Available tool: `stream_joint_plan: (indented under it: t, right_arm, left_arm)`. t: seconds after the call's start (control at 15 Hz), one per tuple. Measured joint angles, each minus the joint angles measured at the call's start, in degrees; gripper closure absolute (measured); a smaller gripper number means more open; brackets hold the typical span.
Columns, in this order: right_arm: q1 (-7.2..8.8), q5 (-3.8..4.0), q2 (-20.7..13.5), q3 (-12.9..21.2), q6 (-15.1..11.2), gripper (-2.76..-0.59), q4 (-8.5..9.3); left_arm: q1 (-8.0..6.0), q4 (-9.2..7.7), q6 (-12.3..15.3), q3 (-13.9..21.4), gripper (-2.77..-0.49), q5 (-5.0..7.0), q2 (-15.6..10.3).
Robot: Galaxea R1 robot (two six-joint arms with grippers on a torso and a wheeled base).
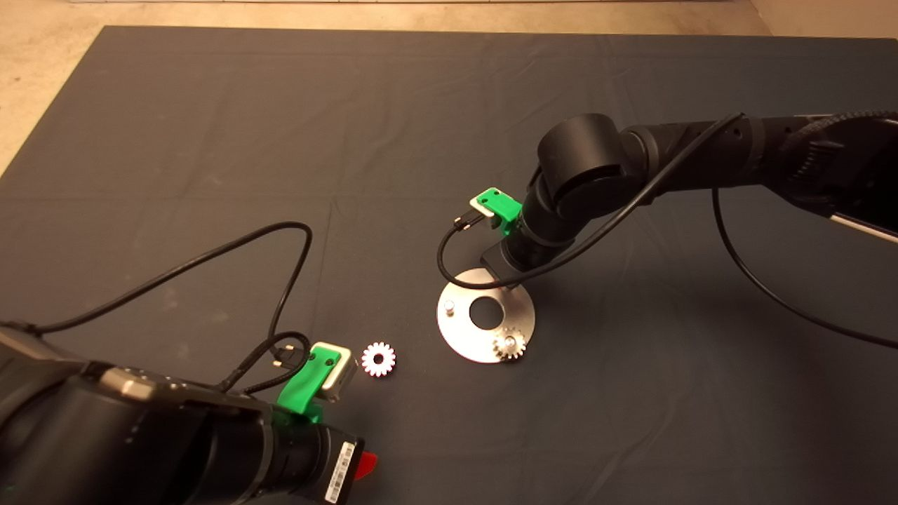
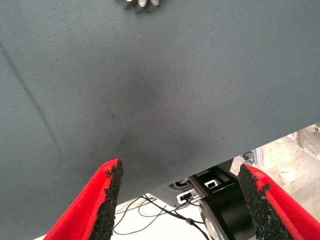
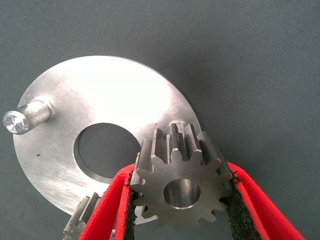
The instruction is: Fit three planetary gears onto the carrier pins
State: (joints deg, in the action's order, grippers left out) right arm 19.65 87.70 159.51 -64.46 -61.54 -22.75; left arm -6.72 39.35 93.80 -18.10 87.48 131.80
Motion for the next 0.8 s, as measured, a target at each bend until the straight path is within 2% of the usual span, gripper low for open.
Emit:
stream_joint_plan:
  t: [0.2,0.47,0.8]
  right_arm:
    - [-0.15,0.06,-0.17,-0.06,0.00,-1.03,-0.12]
    - [-1.11,0.04,-0.17,-0.22,0.07,-1.03,-0.26]
    - [-1.08,-0.06,-0.15,-0.62,0.17,-1.03,-0.38]
  left_arm:
    - [0.00,0.00,0.01,0.00,-1.62,0.00,-0.09]
    - [0.00,0.00,-0.01,0.00,-1.62,0.00,-0.39]
    - [0.00,-0.02,0.01,0.00,-1.62,-0.01,-0.59]
